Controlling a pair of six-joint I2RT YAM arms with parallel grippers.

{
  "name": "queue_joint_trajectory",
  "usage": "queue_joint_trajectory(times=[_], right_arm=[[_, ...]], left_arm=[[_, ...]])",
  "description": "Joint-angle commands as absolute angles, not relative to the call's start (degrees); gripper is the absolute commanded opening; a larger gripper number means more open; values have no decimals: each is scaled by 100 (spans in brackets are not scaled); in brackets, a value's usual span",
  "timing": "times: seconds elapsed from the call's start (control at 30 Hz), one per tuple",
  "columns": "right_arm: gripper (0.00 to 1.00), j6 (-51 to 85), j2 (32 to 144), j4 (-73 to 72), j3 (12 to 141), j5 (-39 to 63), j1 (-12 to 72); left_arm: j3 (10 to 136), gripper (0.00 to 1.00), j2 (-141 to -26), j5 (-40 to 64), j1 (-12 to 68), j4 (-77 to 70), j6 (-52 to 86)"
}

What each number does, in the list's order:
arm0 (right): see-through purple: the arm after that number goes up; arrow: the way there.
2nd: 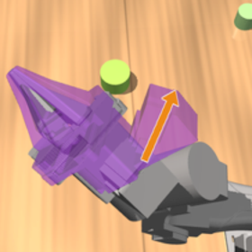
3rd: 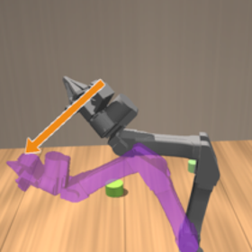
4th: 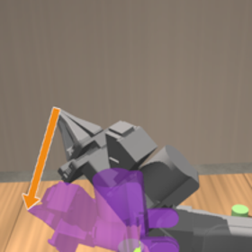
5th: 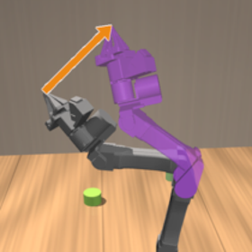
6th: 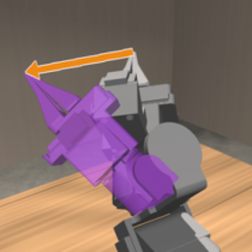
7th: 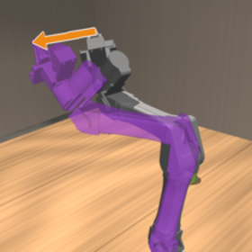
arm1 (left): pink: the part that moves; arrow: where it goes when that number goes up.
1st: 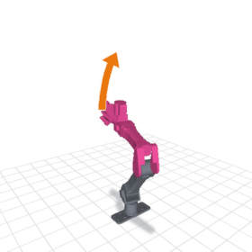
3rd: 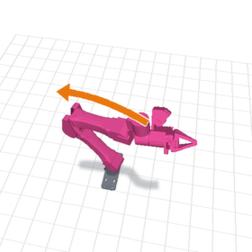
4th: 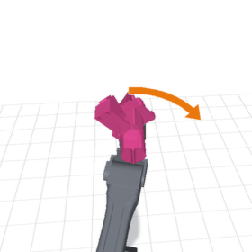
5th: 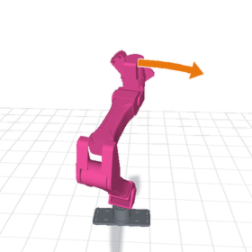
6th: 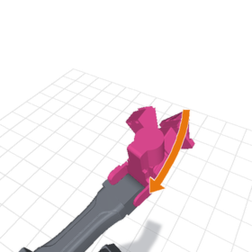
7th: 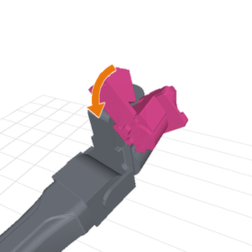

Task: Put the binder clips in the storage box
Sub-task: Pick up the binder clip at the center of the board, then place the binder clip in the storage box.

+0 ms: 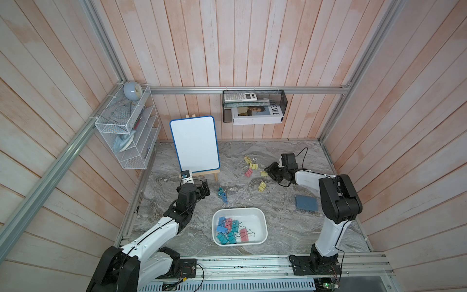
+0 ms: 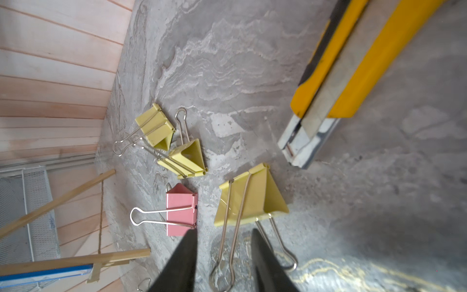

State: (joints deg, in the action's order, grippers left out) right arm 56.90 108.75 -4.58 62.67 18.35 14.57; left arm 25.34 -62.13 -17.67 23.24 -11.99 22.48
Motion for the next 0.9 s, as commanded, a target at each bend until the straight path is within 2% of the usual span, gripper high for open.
queue_joint_trajectory(times=[0.0, 0.1, 0.37, 0.53, 0.87], right_arm=[[25, 5741, 10901, -589, 6203, 1914, 1441], [17, 5715, 10792, -589, 6091, 1914, 1442], [3, 5587, 10114, -553, 5559, 2029, 1523], [2, 5311, 9204, -142, 5169, 1927, 1680], [1, 4442, 7031, 1759, 5127, 1360, 2449]], left_arm=[[2549, 100, -6141, -1808, 2303, -1216, 2179], [2549, 100, -6135, -1799, 2303, -1205, 2175], [2533, 100, -6038, -1817, 2301, -1187, 2166], [2532, 100, -6045, -1791, 2303, -1198, 2176], [2518, 100, -6021, -1767, 2303, -1210, 2186]])
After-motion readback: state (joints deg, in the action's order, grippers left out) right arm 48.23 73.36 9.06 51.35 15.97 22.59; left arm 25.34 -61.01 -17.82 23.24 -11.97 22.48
